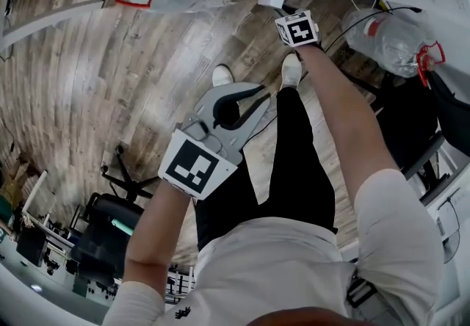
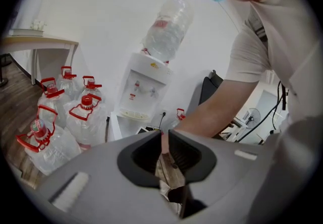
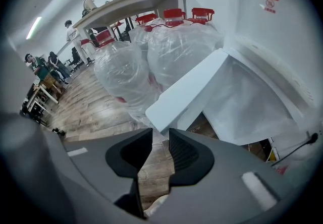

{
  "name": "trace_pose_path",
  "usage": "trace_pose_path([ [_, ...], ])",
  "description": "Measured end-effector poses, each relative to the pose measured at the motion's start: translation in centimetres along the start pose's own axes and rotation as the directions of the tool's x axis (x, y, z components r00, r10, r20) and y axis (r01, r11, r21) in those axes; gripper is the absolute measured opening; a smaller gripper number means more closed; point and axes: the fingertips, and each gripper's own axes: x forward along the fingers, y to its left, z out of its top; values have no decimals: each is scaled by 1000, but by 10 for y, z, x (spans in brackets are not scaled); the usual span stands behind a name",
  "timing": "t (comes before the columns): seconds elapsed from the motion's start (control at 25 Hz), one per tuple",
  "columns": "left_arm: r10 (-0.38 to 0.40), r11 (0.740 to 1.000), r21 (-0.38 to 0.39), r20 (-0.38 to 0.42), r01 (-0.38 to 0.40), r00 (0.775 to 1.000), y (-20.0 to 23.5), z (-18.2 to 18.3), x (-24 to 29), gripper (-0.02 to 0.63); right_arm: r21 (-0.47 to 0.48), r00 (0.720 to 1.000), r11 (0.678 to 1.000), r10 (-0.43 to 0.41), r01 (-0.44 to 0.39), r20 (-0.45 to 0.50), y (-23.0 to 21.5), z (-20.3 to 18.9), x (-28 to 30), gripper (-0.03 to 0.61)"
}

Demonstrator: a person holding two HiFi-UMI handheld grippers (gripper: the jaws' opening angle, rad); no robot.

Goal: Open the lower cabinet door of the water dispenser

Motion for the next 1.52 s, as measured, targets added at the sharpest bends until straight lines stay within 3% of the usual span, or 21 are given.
trace_pose_path([
  [0.6, 60, 997, -54, 59, -57, 996, 31, -23, -60, 91, -53, 1000, 999, 7, -6, 12, 45, 56, 32, 82],
  [0.92, 82, 994, -76, 82, -76, 993, 44, -35, -75, 91, -17, 999, 1000, -16, 17, 44, 59, 87, 49, 77],
  [1.52, 76, 995, -65, 96, -70, 992, 44, -38, -112, 91, -59, 997, 995, -77, 77, -4, 73, 93, 34, 81],
])
